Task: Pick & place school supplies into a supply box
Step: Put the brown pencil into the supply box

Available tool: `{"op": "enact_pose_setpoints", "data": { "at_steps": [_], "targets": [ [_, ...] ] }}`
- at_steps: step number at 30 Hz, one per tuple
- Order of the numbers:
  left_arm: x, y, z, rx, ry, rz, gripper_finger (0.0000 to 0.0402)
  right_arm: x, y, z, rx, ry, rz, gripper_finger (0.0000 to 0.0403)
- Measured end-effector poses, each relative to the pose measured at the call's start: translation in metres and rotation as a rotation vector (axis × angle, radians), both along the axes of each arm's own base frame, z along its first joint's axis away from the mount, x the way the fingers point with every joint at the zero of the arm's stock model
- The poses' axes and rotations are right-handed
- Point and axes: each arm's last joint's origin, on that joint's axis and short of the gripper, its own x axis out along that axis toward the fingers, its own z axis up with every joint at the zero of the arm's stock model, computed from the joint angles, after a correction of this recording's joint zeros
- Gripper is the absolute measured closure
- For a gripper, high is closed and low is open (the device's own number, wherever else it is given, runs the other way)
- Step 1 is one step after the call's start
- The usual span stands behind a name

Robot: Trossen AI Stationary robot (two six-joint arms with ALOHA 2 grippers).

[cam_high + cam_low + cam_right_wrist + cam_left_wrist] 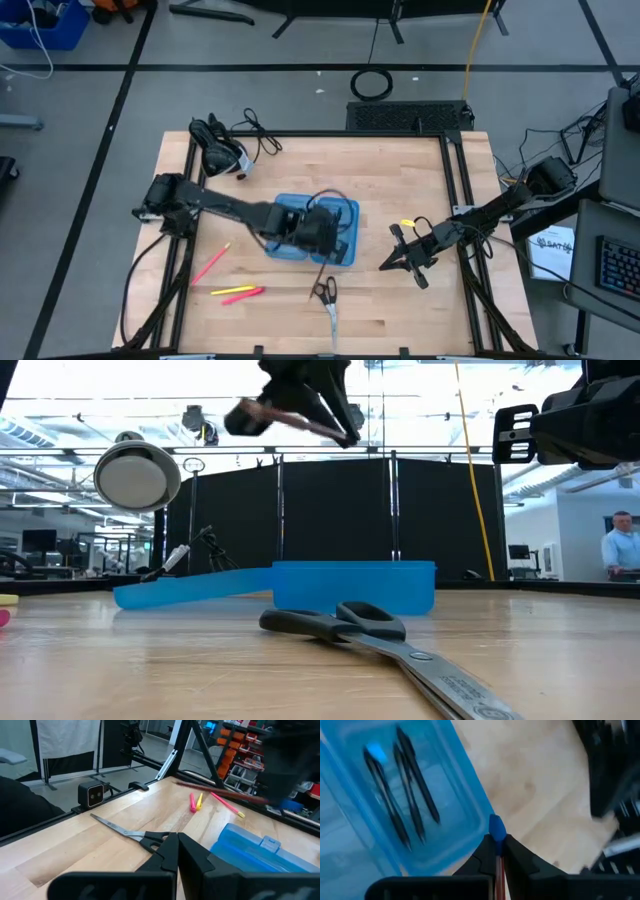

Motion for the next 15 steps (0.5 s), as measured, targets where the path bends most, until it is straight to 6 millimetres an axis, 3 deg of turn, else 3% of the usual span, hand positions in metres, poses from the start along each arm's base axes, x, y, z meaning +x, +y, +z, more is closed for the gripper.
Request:
{"op": "enact_pose_setpoints", "data": {
  "at_steps": [10, 15],
  "targets": [
    [0.012, 0.092, -0.004, 0.144, 0.021, 0.09, 0.0384, 0.0, 0.0, 0.0, 0.003, 0.001, 0.0, 0.0403],
    [0.023, 0.111, -0.032, 0.163, 0.088, 0.1, 0.0384, 0.0, 0.0, 0.0, 0.002, 0.0, 0.0, 0.0403]
  ]
}}
